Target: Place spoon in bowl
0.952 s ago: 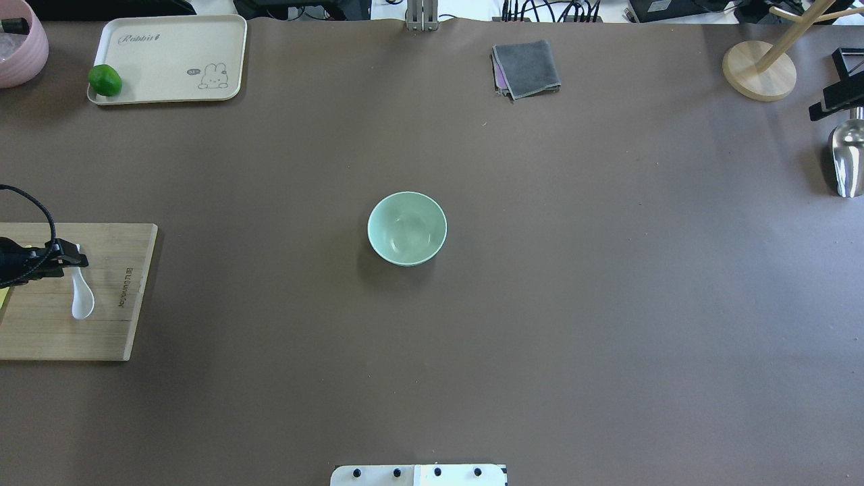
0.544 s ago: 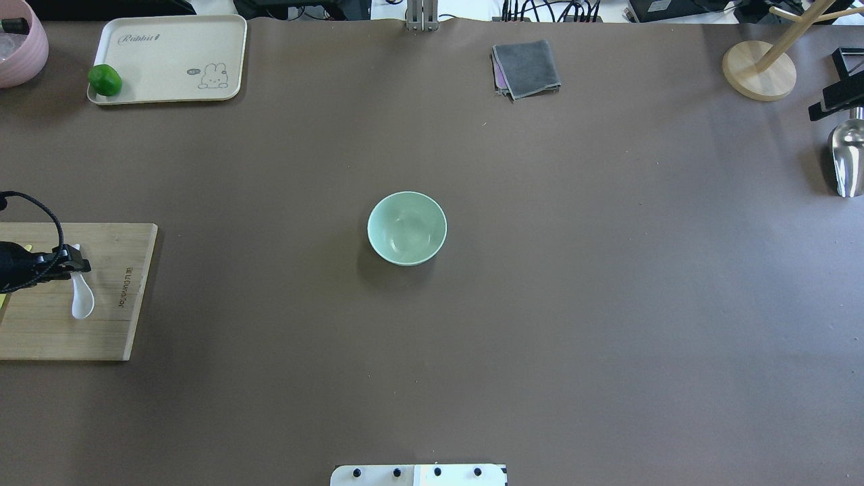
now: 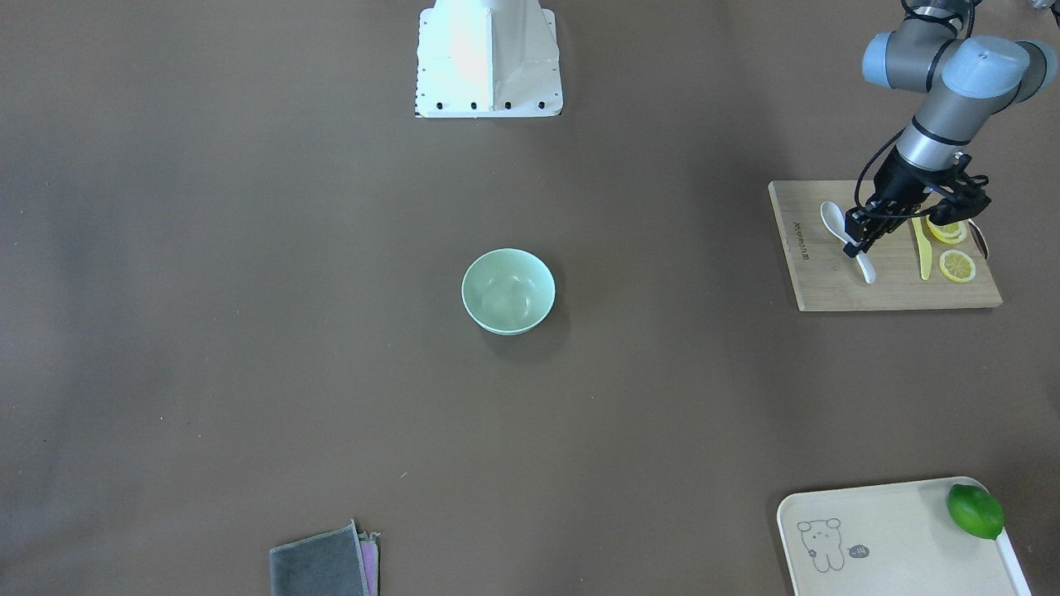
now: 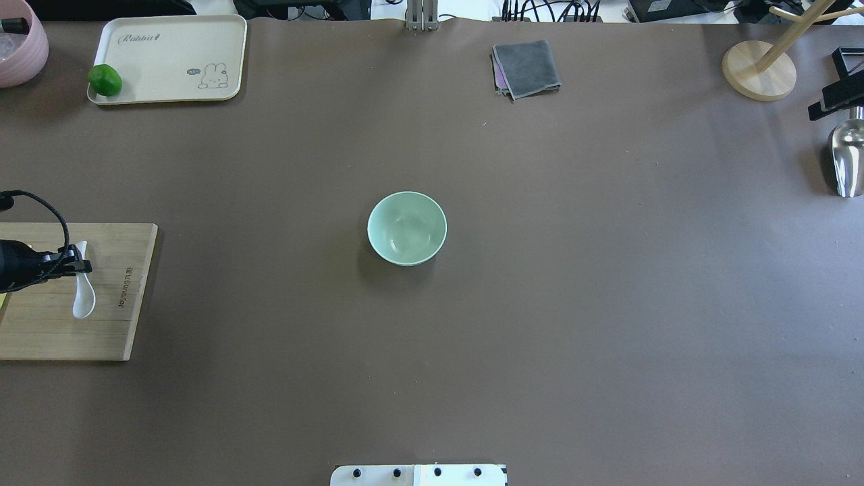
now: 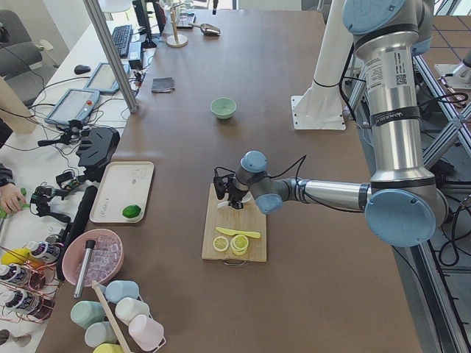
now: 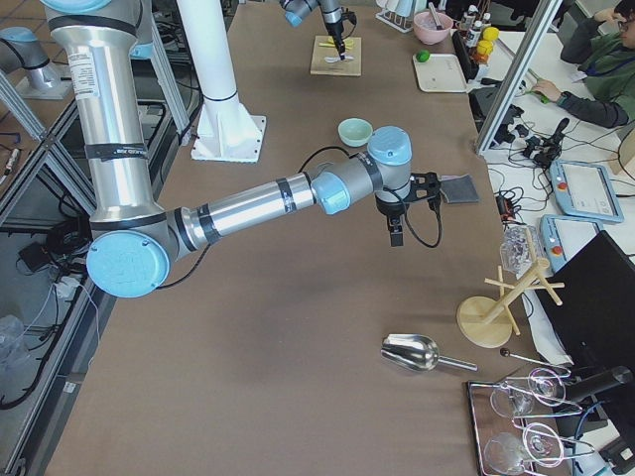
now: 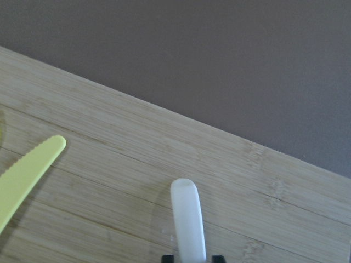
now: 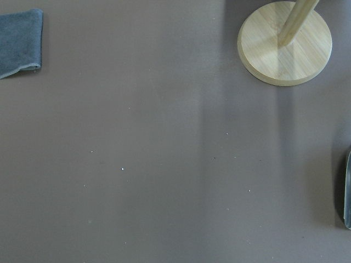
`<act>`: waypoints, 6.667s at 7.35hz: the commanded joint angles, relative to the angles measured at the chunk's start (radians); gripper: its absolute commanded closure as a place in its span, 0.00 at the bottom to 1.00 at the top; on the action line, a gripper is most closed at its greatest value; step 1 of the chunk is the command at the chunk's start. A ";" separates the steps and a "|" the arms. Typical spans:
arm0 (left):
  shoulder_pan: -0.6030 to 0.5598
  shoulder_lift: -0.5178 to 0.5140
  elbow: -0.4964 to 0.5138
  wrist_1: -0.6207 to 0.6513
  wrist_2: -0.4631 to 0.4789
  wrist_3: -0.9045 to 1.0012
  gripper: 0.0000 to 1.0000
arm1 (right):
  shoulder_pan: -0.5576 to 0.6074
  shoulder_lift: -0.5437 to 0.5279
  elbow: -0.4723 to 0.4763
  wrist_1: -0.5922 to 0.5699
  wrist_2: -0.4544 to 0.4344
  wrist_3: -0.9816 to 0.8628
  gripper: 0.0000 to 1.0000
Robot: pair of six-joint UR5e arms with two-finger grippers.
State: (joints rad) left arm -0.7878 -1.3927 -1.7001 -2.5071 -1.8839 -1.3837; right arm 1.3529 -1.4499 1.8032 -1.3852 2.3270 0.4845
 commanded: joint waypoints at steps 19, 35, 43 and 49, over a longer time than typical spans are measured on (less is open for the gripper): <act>0.230 -0.662 -0.126 0.572 0.213 -0.109 0.02 | 0.012 -0.091 0.013 0.070 -0.030 -0.014 0.00; -0.722 -0.045 -0.128 0.970 -0.449 1.485 0.02 | 0.192 -0.254 -0.120 -0.211 -0.052 -0.638 0.00; -0.732 -0.043 -0.072 0.967 -0.455 1.482 0.02 | 0.192 -0.259 -0.127 -0.184 -0.052 -0.632 0.00; -0.737 -0.043 -0.093 0.967 -0.422 1.482 0.02 | 0.192 -0.259 -0.122 -0.184 -0.051 -0.632 0.00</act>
State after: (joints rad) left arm -1.5244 -1.4360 -1.7918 -1.5401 -2.3062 0.0983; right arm 1.5447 -1.7089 1.6807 -1.5693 2.2764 -0.1473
